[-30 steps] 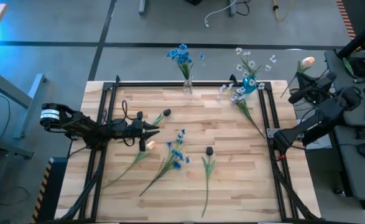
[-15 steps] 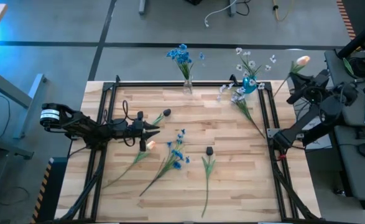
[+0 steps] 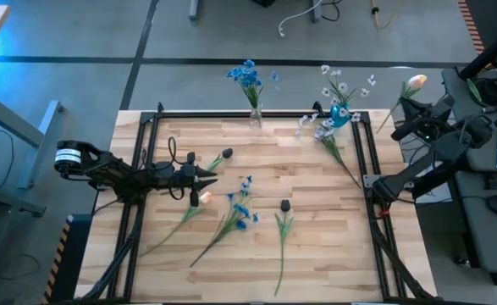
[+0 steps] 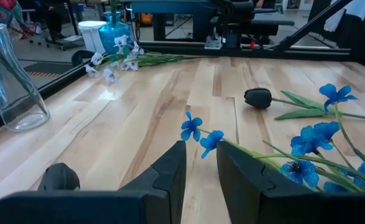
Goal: Sort flowers into vase by color
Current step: Put the right light orange tulip into the blue vase
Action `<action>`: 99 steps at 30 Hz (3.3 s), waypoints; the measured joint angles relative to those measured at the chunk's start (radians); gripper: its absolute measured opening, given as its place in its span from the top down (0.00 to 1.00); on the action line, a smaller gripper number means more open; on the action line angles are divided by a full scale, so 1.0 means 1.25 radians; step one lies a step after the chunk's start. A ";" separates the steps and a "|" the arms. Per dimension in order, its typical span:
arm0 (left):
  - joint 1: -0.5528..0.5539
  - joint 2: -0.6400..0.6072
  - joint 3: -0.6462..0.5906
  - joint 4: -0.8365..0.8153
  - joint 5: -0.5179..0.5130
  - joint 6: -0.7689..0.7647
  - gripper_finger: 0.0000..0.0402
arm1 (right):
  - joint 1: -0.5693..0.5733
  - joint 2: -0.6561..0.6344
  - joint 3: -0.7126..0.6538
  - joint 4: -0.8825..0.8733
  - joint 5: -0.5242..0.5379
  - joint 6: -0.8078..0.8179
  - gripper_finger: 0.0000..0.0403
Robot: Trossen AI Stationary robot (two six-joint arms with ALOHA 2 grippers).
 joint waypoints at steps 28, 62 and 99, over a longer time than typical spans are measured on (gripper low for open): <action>0.000 0.000 0.000 -0.028 0.005 -0.006 0.81 | -0.417 0.031 -0.061 0.030 -0.323 -0.044 0.98; 0.000 0.000 0.000 0.008 -0.010 -0.012 0.81 | -0.989 -0.220 -0.222 0.704 -1.112 -0.537 0.98; 0.042 0.000 0.000 0.016 -0.052 0.032 0.81 | -0.994 -0.217 -0.816 1.656 -0.961 -0.680 0.98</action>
